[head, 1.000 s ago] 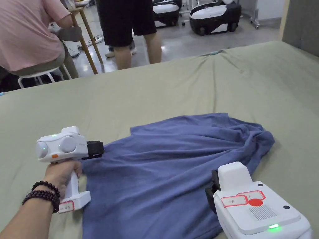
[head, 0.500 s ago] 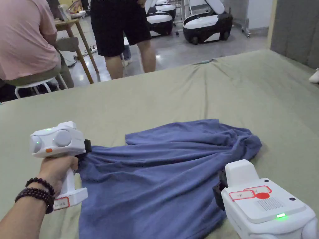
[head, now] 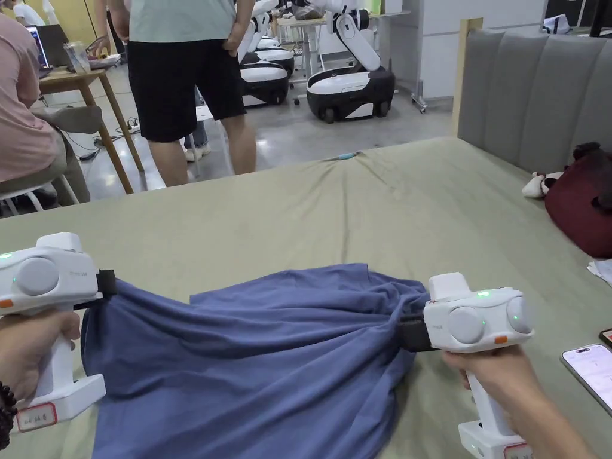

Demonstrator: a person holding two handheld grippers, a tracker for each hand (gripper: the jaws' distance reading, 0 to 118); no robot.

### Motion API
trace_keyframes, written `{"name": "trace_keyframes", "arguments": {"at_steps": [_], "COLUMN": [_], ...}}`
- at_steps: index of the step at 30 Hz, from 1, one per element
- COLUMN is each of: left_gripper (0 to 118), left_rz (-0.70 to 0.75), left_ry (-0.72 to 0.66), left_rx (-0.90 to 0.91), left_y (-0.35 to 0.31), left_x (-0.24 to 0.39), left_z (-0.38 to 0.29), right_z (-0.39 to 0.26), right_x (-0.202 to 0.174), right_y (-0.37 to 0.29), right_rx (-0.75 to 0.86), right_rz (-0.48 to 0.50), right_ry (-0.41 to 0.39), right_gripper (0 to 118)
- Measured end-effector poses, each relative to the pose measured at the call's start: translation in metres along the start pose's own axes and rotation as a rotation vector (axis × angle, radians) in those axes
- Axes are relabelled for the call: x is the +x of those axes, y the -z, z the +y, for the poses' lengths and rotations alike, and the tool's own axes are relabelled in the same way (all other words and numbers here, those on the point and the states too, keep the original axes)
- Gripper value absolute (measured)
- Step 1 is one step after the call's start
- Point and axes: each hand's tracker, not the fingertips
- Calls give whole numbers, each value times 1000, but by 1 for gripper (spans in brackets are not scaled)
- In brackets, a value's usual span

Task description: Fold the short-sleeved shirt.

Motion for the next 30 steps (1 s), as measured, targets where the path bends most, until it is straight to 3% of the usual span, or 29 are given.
{"name": "trace_keyframes", "arguments": {"at_steps": [1, 3, 5, 7, 8, 9, 10, 12, 19, 23, 26, 28, 30], "left_gripper": [3, 3, 3, 3, 3, 3, 3, 3, 3, 3, 3, 3, 3], "left_rz": [-4, -1, 14, 19, 14, 7, 4, 0, -12, 46, 60, 82, 99], "left_ry": [-3, 2, 25, 21, 10, 0, -4, -3, -59, -48, -98, -133, -179], "left_rx": [1, -2, -9, -14, -12, -7, -1, 9, 101, 226, 305, 367, 422], "left_y": [1, 3, 4, 3, 1, -1, -4, -12, -64, -107, -137, -157, -173], "left_x": [-1, -1, -2, -4, -5, -7, -7, -8, -18, -36, -59, -73, -83], "left_z": [-1, -4, -7, -9, -9, -9, -8, -3, 42, 85, 119, 142, 163], "right_z": [1, 1, 3, 12, 16, 19, 21, 33, 126, 193, 240, 270, 299], "right_x": [0, -5, -12, -11, -13, -13, -14, -20, -44, -51, -44, -41, -38], "right_y": [7, 18, 24, 17, 13, 10, 5, -6, -76, -137, -175, -196, -212], "right_rx": [-15, -50, -68, -75, -68, -34, -1, 26, 268, 450, 520, 571, 599], "right_rz": [38, 135, 47, 63, 120, 186, 201, 149, 160, 65, 58, -22, -38], "right_ry": [32, 47, -25, -35, -50, -27, 12, -33, -108, -170, -146, -171, -165], "right_gripper": [70, 69, 70, 64, 46, 13, 3, 3, 3, 3, 3, 3, 3]}}
